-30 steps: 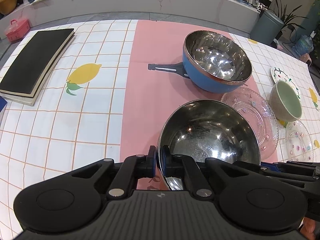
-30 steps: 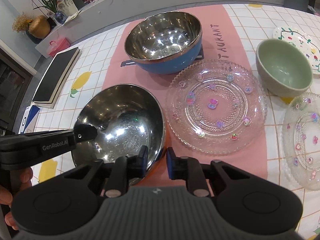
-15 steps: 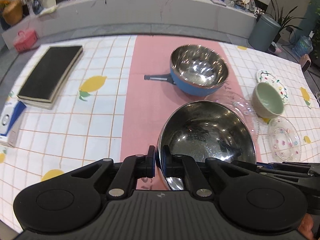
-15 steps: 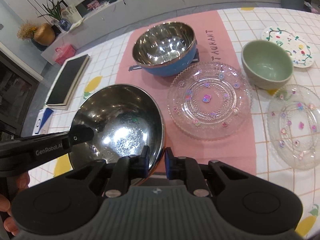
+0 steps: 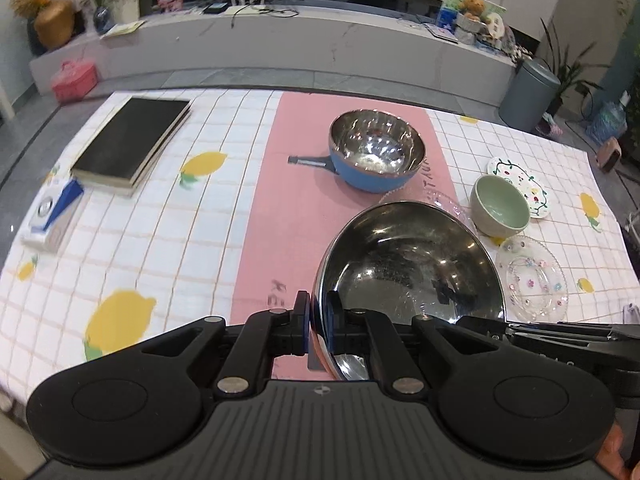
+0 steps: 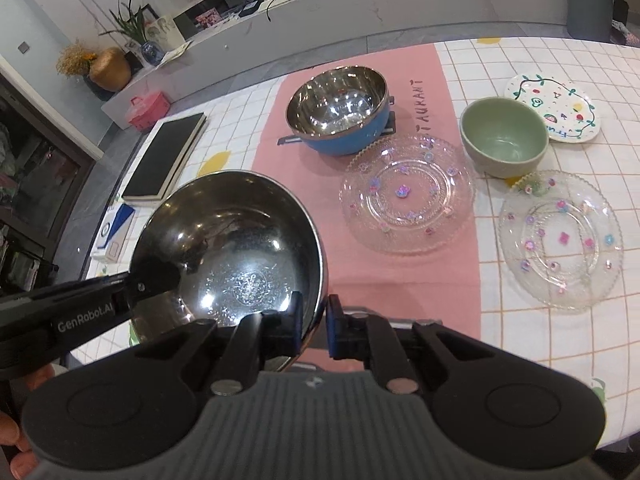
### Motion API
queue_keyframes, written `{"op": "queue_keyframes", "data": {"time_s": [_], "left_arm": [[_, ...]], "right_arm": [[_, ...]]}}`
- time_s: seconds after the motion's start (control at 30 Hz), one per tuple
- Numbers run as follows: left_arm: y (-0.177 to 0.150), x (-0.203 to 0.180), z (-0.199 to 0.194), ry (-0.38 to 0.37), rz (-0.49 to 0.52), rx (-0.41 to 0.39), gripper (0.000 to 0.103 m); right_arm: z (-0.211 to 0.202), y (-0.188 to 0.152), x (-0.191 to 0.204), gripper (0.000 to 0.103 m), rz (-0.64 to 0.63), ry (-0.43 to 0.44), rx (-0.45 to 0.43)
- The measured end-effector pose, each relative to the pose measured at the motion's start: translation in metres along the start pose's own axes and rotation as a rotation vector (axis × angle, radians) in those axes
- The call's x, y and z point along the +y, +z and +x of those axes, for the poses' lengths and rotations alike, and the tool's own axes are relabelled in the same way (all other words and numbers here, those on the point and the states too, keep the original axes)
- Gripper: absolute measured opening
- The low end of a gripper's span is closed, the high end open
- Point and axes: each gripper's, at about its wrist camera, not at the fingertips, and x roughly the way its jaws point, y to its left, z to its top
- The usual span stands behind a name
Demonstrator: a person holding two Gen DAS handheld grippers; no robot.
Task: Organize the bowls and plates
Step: 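Lift the orange steel bowl with both grippers toward the blue pot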
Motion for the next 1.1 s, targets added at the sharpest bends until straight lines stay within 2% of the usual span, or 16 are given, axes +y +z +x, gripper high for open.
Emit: {"op": "queue_keyframes", "data": {"time_s": [0.2, 0.43, 0.83, 1.1], "left_arm": [[-0.021, 0.013, 0.011, -0.01, -0.092, 0.038, 0.008], [-0.039, 0.024, 0.032, -0.009, -0.142, 0.092, 0.008], [-0.052, 0.029, 0.049, 0.002, -0.147, 0.145, 0.007], [-0.06, 0.029, 0.058, -0.009, -0.167, 0.152, 0.007]], "right_arm": [[0.014, -0.013, -0.002, 0.01, -0.013, 0.006, 0.064], [0.037, -0.02, -0.003, 0.01, -0.026, -0.008, 0.132], [0.059, -0.025, -0.004, 0.01, -0.039, -0.033, 0.199], [0.063, -0.03, -0.008, 0.01, -0.026, -0.056, 0.203]]}}
